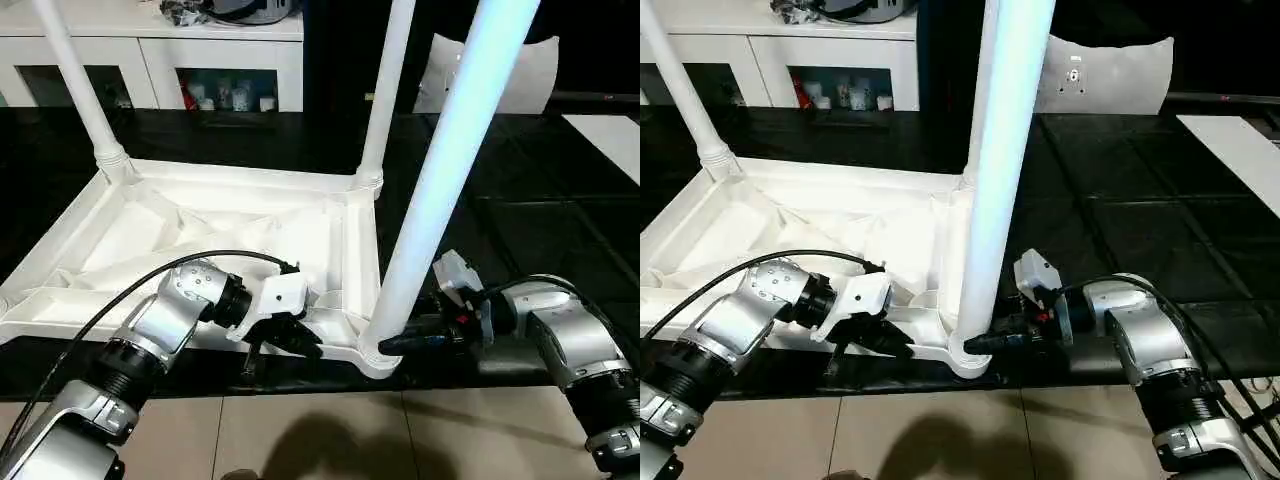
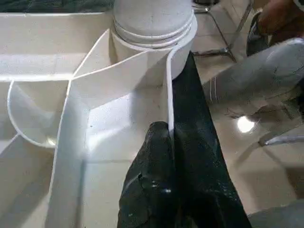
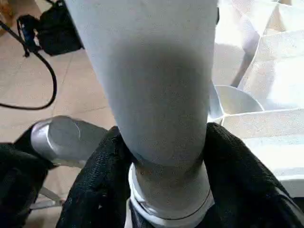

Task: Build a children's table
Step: Rotate leg to tighten

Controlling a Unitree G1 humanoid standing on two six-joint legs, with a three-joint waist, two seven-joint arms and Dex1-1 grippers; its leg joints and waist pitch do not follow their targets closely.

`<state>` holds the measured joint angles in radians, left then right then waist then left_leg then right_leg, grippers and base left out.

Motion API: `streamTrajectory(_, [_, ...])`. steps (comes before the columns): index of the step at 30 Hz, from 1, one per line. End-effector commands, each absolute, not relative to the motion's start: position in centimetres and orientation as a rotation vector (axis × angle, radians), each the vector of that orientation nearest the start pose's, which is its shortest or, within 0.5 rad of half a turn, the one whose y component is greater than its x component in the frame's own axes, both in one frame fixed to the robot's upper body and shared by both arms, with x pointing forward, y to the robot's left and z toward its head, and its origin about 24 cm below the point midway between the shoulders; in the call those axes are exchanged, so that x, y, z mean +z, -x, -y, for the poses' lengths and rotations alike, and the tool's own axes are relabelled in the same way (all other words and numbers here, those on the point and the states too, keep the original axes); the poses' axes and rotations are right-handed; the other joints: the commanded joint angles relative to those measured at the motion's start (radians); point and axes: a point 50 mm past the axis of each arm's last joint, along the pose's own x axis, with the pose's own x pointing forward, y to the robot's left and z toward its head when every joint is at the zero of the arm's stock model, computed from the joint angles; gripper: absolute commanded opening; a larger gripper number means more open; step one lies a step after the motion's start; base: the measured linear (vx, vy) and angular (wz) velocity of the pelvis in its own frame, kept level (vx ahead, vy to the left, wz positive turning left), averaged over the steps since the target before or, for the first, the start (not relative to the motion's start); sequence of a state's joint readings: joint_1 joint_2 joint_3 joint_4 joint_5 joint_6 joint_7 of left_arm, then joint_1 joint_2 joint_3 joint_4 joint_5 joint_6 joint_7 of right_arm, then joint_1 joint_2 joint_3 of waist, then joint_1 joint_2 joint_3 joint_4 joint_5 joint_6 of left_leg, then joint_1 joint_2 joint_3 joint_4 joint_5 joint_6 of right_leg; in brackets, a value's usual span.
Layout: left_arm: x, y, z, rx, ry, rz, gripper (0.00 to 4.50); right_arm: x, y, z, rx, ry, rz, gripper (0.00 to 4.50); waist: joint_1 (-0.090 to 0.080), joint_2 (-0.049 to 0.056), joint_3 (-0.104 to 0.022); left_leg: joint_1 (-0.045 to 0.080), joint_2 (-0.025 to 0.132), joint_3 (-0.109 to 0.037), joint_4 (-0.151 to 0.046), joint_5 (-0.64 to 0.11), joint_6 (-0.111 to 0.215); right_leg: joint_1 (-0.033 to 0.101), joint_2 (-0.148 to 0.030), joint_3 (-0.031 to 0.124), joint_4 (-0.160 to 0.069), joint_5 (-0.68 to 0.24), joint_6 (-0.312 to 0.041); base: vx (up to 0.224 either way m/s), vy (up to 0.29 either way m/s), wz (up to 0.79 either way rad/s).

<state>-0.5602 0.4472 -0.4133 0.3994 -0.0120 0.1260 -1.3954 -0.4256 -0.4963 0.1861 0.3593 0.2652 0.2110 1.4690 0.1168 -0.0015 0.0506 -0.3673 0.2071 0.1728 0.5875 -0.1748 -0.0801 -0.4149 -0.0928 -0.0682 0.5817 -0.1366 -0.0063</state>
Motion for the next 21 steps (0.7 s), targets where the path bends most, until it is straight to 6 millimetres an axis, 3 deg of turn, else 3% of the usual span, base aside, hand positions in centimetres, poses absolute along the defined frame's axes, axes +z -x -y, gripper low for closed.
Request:
streamTrajectory(1, [7.3,-30.3,-11.0,-1.510,-0.426,-0.424,0.00,6.2,-28.1,15.7,1.425,0.012,-0.385,1.93,-0.006,-0.003,-0.066,0.011,0.020,0.005,-0.072,-0.254,0.031,0.050,-0.040,0.032,-0.056,-0.338,-0.206,0.000,0.000,0.00])
streamTrajectory(3, [7.4,-30.4,-10.8,-1.480,-0.410,-0.422,0.00,6.0,-28.1,15.4,1.402,0.012,-0.378,1.93,-0.011,-0.008,-0.063,0.011,0.016,0.001,-0.074,-0.291,0.018,0.051,-0.042,0.029,-0.064,-0.423,-0.177,0.000,0.000,0.00])
streamTrajectory(5, [7.5,-30.7,-10.4,-1.408,-0.374,-0.424,0.00,5.7,-28.2,14.5,1.336,0.008,-0.366,1.93,-0.015,-0.005,-0.061,0.016,0.015,0.000,-0.074,-0.322,0.008,0.044,-0.043,0.029,-0.075,-0.485,-0.149,0.000,0.000,0.00])
streamTrajectory(9, [7.7,-31.1,-9.5,-1.304,-0.317,-0.413,0.00,5.3,-29.2,13.1,1.181,-0.033,-0.341,1.93,-0.046,-0.010,-0.060,0.000,0.007,-0.008,-0.078,-0.323,-0.007,0.052,-0.041,0.019,-0.078,-0.543,-0.108,0.000,0.000,0.00])
streamTrajectory(10, [7.8,-31.2,-9.1,-1.268,-0.289,-0.407,0.00,5.1,-29.6,12.6,1.121,-0.044,-0.339,1.93,-0.048,-0.012,-0.062,0.003,0.007,-0.008,-0.075,-0.319,-0.007,0.051,-0.041,0.019,-0.080,-0.549,-0.101,0.000,0.000,0.00])
streamTrajectory(13, [8.1,-31.9,-7.7,-1.129,-0.228,-0.392,0.00,4.6,-30.4,10.4,0.952,-0.085,-0.345,1.92,-0.075,-0.015,-0.063,-0.001,0.006,-0.005,-0.073,-0.285,0.003,0.044,-0.038,0.023,-0.078,-0.504,-0.119,0.000,0.000,0.00])
streamTrajectory(15, [8.3,-32.3,-7.1,-1.064,-0.207,-0.378,0.00,4.6,-30.9,9.5,0.874,-0.107,-0.348,1.92,-0.081,-0.015,-0.064,-0.001,0.002,-0.004,-0.070,-0.282,0.007,0.045,-0.037,0.021,-0.082,-0.512,-0.113,0.000,0.000,0.00])
streamTrajectory(18, [8.7,-33.2,-6.3,-0.941,-0.190,-0.339,0.00,4.4,-31.9,8.5,0.723,-0.109,-0.343,1.92,-0.083,-0.013,-0.067,0.001,0.002,-0.002,-0.068,-0.270,0.016,0.043,-0.036,0.022,-0.082,-0.484,-0.117,0.000,0.000,0.00])
streamTrajectory(21, [9.0,-33.6,-5.8,-0.892,-0.198,-0.317,0.00,4.5,-32.4,8.0,0.670,-0.106,-0.312,1.92,-0.079,-0.009,-0.071,0.005,0.004,0.002,-0.067,-0.244,0.022,0.040,-0.034,0.027,-0.076,-0.397,-0.143,0.000,0.000,0.00])
